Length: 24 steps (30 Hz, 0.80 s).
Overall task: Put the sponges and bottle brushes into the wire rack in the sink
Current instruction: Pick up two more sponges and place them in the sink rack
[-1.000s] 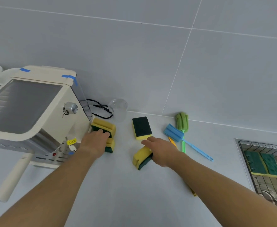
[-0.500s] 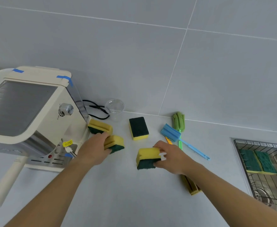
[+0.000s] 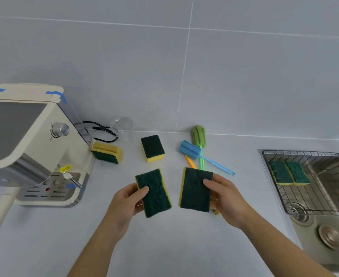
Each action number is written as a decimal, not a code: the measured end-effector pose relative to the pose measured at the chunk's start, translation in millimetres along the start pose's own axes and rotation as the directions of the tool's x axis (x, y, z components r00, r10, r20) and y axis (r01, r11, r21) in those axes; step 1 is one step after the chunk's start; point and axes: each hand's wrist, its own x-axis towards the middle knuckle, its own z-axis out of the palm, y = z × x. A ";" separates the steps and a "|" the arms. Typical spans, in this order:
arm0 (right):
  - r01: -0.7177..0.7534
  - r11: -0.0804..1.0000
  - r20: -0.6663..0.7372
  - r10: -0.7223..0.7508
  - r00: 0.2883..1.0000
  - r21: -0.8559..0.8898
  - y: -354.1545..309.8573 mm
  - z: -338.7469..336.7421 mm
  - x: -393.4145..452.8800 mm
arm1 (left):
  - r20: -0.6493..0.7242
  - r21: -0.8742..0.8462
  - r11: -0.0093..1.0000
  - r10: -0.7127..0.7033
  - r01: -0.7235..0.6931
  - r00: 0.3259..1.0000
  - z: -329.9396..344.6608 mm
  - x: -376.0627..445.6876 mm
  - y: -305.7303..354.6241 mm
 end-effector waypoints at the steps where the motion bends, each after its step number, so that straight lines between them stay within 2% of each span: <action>1: 0.001 1.000 -0.017 -0.001 1.000 -0.001 2.5 -4.1 -3.6 | 0.013 0.004 1.000 -0.011 0.011 1.000 6.0 -2.1 -1.9; 13: 0.010 0.998 -0.188 0.002 0.982 0.065 19.5 -88.4 -34.4 | 0.087 0.050 0.993 -0.110 0.106 0.990 79.2 -5.6 -27.6; 24: 0.023 0.980 -0.229 0.023 0.973 0.199 8.8 -208.6 -53.3 | 0.086 0.128 0.982 -0.151 0.139 0.985 196.6 -4.8 -44.4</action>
